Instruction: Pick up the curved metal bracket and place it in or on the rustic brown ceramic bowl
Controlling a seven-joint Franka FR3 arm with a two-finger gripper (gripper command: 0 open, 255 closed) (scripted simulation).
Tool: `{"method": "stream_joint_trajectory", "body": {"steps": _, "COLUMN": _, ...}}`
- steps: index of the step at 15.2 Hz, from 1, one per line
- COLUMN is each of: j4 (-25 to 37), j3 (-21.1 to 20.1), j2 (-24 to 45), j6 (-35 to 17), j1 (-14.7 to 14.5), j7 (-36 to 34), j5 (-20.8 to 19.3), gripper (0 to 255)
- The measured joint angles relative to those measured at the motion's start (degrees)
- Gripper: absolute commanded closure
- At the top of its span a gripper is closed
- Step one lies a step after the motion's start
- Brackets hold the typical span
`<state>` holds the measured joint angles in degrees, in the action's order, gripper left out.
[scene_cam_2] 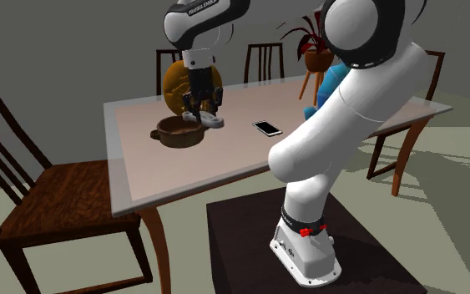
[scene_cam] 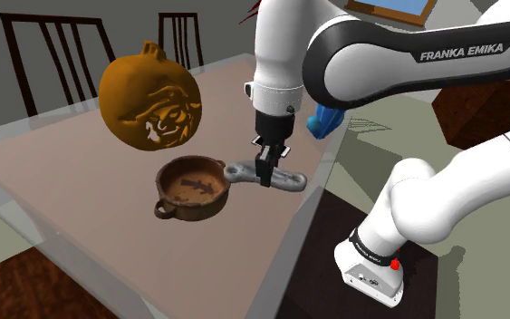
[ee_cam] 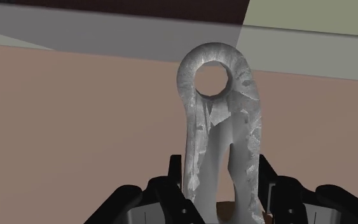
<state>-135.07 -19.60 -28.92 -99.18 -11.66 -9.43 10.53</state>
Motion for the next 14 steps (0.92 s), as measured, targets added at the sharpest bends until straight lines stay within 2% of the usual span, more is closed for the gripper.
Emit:
{"method": "stream_joint_trajectory", "body": {"steps": 8, "j4": 17.64, "j3": -2.08, "j2": 19.68, "j6": -1.47, "j1": 3.00, "j7": -2.74, "j5": -5.79, "gripper": 255}}
{"method": "stream_joint_trajectory", "body": {"steps": 12, "j4": 27.29, "j3": -2.85, "j2": 29.13, "j6": -0.68, "j1": 3.08, "j7": -4.79, "j5": -9.12, "gripper": 255}}
{"method": "stream_joint_trajectory", "body": {"steps": 14, "j4": 29.01, "j3": -3.00, "j2": 31.19, "j6": -0.89, "j1": 2.91, "j7": -5.37, "j5": -9.86, "gripper": 255}}
